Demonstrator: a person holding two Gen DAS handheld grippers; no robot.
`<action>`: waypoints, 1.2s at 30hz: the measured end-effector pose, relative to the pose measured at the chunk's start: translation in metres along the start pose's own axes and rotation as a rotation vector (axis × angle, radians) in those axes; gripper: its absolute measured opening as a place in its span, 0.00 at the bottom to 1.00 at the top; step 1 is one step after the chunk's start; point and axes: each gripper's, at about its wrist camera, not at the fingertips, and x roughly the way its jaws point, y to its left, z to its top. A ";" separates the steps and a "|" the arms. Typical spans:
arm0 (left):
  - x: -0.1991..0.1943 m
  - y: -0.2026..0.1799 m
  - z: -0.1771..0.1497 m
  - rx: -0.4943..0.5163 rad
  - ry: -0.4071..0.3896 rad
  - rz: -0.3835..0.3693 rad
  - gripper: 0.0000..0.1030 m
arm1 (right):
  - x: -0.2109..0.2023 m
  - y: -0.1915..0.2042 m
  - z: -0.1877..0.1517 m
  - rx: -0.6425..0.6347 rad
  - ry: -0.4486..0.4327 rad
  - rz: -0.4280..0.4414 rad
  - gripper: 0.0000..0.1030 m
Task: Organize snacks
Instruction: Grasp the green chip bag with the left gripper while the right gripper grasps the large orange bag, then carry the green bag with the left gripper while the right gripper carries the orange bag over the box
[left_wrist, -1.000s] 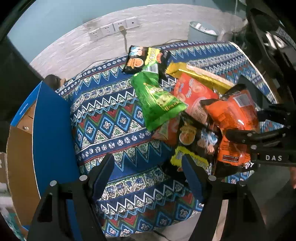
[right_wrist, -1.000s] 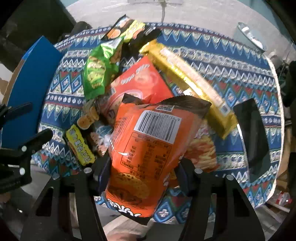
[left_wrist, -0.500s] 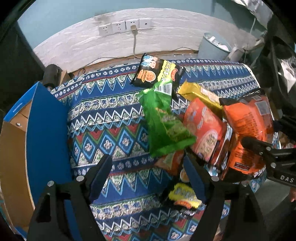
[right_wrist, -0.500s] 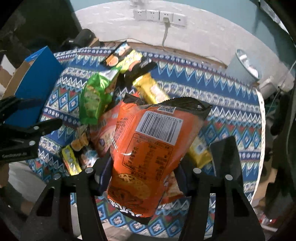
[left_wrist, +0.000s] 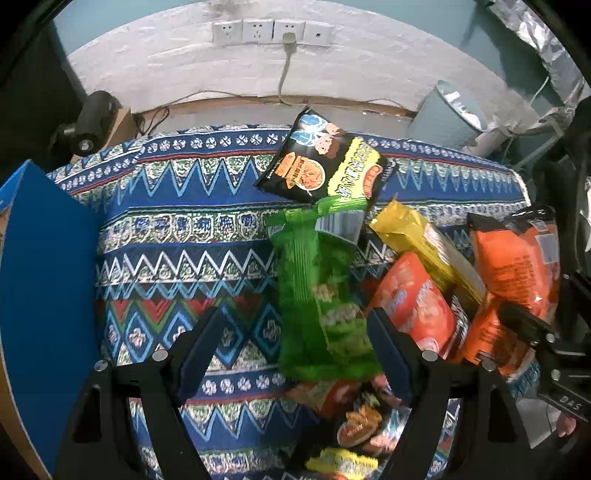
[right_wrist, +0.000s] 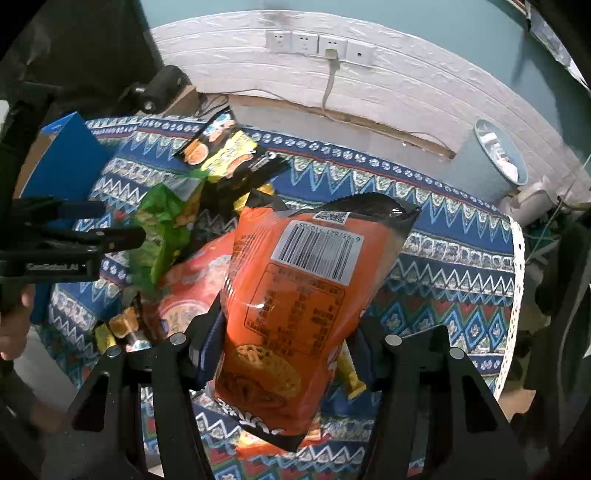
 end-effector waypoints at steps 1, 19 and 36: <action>0.005 0.000 0.002 -0.001 0.005 0.004 0.79 | 0.001 -0.002 0.001 0.004 0.001 0.006 0.56; 0.035 -0.002 0.011 0.000 0.030 -0.076 0.44 | 0.012 -0.006 0.022 -0.001 0.000 0.035 0.56; -0.028 -0.001 -0.008 0.150 -0.139 0.094 0.25 | -0.019 0.019 0.030 -0.044 -0.073 -0.003 0.56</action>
